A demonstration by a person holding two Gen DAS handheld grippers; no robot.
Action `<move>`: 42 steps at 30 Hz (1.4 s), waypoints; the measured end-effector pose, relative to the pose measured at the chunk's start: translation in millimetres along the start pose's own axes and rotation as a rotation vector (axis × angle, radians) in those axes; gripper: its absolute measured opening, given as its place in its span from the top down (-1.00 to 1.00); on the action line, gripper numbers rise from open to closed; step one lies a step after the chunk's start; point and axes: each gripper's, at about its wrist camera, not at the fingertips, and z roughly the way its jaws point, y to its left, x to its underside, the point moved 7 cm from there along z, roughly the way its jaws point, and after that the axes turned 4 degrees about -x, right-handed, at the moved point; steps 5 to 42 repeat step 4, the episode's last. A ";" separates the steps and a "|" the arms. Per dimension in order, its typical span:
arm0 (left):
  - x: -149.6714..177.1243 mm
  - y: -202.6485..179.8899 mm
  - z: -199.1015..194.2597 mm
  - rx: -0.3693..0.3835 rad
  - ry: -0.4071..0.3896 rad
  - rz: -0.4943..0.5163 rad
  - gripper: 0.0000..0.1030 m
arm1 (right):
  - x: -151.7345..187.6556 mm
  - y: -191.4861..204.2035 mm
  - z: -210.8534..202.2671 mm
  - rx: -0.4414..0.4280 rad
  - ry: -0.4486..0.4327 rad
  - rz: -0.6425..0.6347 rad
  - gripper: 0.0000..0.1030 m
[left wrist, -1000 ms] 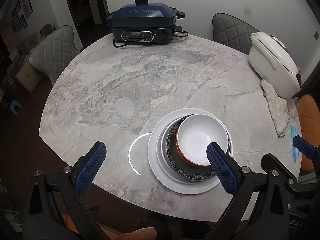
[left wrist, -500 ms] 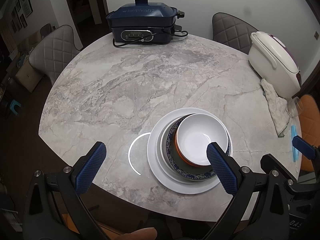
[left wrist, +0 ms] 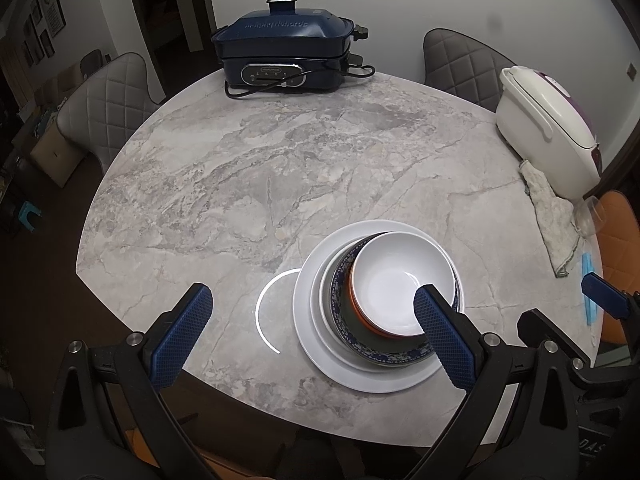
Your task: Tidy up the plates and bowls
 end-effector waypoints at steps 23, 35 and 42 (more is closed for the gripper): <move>-4.6 1.6 -1.1 -0.006 -0.009 -0.005 -0.99 | -0.6 -0.4 0.4 -0.001 0.000 -0.001 -1.00; -4.6 1.6 -1.1 -0.006 -0.009 -0.005 -0.99 | -0.6 -0.4 0.4 -0.001 0.000 -0.001 -1.00; -4.6 1.6 -1.1 -0.006 -0.009 -0.005 -0.99 | -0.6 -0.4 0.4 -0.001 0.000 -0.001 -1.00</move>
